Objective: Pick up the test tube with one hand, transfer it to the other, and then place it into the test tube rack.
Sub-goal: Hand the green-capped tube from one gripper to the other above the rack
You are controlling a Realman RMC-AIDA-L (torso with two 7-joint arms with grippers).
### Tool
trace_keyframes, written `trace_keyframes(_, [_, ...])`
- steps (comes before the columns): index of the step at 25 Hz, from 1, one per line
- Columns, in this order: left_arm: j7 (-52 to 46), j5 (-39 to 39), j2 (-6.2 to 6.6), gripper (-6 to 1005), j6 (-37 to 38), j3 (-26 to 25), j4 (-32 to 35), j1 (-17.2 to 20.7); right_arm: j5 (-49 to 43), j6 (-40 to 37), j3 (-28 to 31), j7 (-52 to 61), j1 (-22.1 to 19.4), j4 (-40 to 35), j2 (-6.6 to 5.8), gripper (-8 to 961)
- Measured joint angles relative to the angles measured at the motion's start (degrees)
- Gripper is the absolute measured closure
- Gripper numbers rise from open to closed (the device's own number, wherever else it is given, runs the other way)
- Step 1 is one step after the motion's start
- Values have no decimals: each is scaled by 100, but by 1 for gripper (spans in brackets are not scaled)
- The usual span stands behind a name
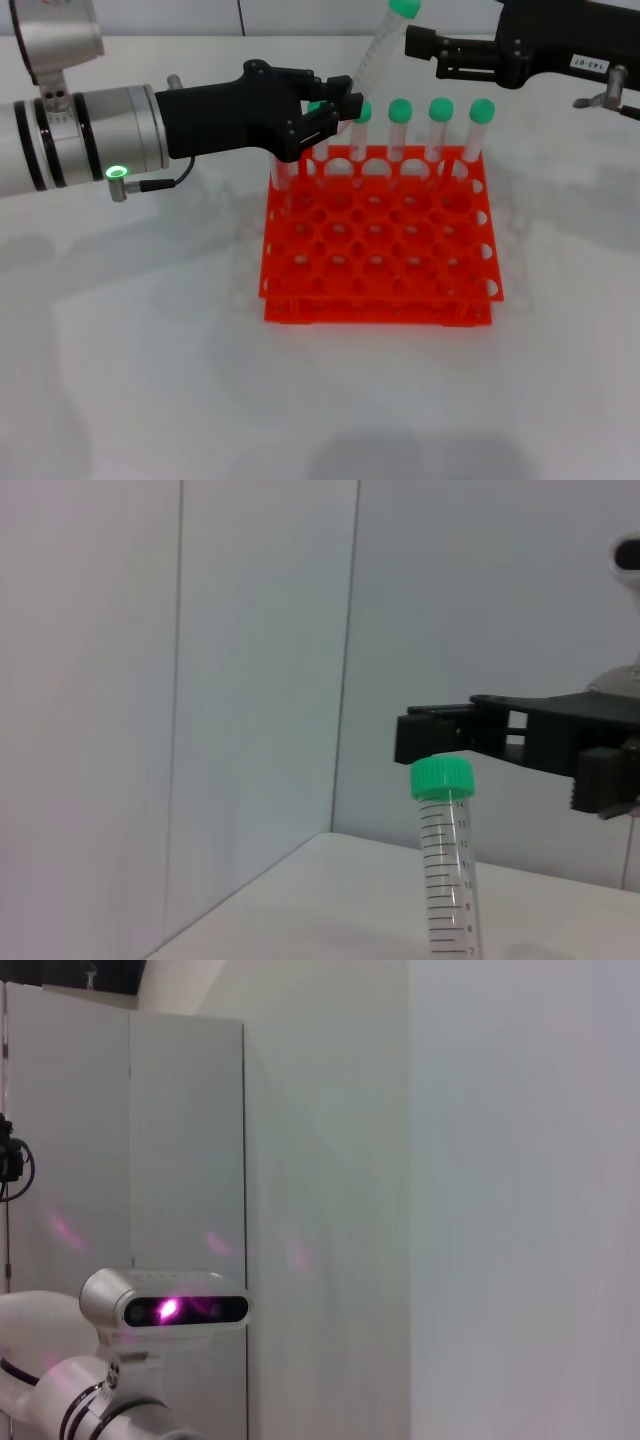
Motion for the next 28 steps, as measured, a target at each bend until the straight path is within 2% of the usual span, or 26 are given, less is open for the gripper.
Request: trace_keyframes(28, [215, -30, 1, 861, 223, 18, 11, 12, 10, -53, -65, 5, 31, 78, 3, 84])
